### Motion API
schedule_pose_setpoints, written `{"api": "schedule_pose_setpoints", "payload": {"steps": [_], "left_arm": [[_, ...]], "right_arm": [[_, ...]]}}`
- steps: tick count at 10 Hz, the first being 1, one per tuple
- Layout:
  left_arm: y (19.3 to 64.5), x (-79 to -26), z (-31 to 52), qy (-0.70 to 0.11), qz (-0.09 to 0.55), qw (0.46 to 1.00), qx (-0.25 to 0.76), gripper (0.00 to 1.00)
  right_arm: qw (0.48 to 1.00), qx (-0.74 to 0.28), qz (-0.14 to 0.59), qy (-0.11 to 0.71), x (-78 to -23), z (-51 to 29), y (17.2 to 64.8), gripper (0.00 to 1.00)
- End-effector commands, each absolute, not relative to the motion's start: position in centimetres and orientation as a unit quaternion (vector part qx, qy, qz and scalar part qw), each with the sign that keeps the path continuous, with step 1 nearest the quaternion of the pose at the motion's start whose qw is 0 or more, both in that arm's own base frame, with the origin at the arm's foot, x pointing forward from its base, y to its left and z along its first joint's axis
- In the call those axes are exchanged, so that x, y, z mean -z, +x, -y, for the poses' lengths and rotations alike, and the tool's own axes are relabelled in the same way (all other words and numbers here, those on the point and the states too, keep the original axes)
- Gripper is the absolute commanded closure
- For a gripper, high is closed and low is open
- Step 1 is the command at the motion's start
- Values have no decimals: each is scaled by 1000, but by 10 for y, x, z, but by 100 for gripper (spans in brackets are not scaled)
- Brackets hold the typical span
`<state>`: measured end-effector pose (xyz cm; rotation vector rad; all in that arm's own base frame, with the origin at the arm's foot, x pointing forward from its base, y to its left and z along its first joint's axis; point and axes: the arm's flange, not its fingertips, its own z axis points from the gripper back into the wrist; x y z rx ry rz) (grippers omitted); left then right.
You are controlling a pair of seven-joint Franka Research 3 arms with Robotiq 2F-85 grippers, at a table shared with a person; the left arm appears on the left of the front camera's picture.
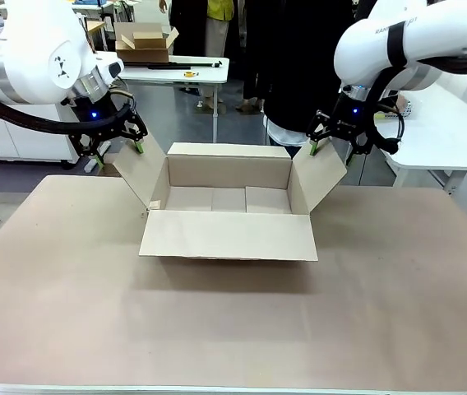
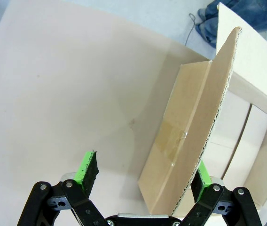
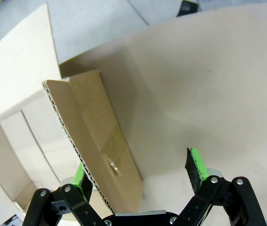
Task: Pack the gift set into the box.
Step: Lift both hands away from the flaps of the Package Box.
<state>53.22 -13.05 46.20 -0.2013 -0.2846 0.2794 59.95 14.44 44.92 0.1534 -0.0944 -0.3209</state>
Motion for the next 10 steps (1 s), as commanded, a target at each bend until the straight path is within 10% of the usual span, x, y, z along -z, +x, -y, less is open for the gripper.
{"api": "schedule_pose_setpoints", "payload": {"steps": [1, 10], "left_arm": [[532, -464, 132, -91, 141, 975, -146, 0], [532, -464, 132, -91, 141, 975, -146, 0]], "right_arm": [[982, 169, 57, 64, -452, -145, 599, 0], [982, 169, 57, 64, -452, -145, 599, 0]]}}
